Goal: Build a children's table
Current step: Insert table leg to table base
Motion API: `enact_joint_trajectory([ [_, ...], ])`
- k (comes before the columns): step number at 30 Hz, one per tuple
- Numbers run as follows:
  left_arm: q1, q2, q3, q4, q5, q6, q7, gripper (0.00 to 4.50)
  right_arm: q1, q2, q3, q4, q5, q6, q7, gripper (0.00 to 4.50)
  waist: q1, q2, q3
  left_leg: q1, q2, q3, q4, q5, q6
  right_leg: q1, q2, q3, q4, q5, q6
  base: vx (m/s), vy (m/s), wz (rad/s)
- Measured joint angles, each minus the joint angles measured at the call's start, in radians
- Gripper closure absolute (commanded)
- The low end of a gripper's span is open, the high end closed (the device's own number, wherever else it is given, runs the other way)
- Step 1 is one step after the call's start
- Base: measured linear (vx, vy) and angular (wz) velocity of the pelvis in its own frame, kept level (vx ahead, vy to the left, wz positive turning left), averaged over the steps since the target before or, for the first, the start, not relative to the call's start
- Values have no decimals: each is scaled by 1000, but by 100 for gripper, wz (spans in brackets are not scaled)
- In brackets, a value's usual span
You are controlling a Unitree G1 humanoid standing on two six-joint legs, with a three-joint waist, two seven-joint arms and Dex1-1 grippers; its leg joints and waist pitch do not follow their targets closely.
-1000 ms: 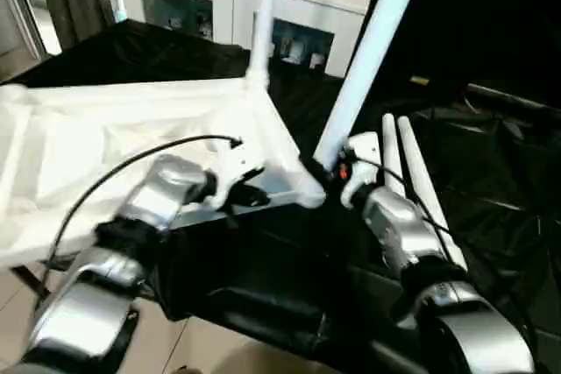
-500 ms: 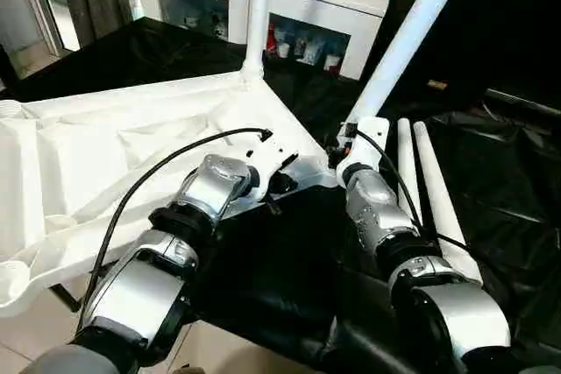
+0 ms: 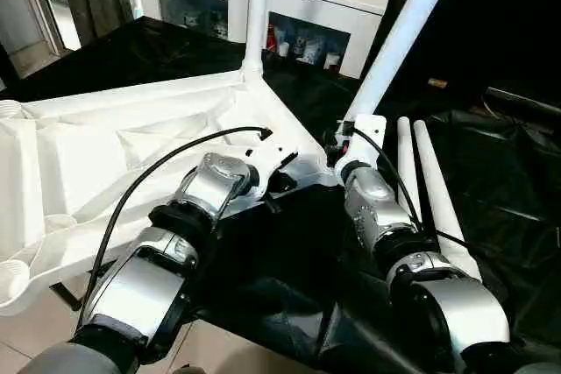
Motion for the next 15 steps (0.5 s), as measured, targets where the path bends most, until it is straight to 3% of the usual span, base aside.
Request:
enact_joint_trajectory([
  [9,3,35,-5,-16,0,-14,-50,450,-23,-1,0,19,-32,8,57,259,-6,0,0,-4,0,0,-3,0,0,-4,0,-1,-2,0,0,0,0,0],
  [15,48,125,-17,-112,1,-37,-164,450,-51,-45,40,19,-44,61,282,259,-32,-4,-2,-10,2,0,-3,2,-3,-14,2,-2,0,8,-8,0,0,0],
])
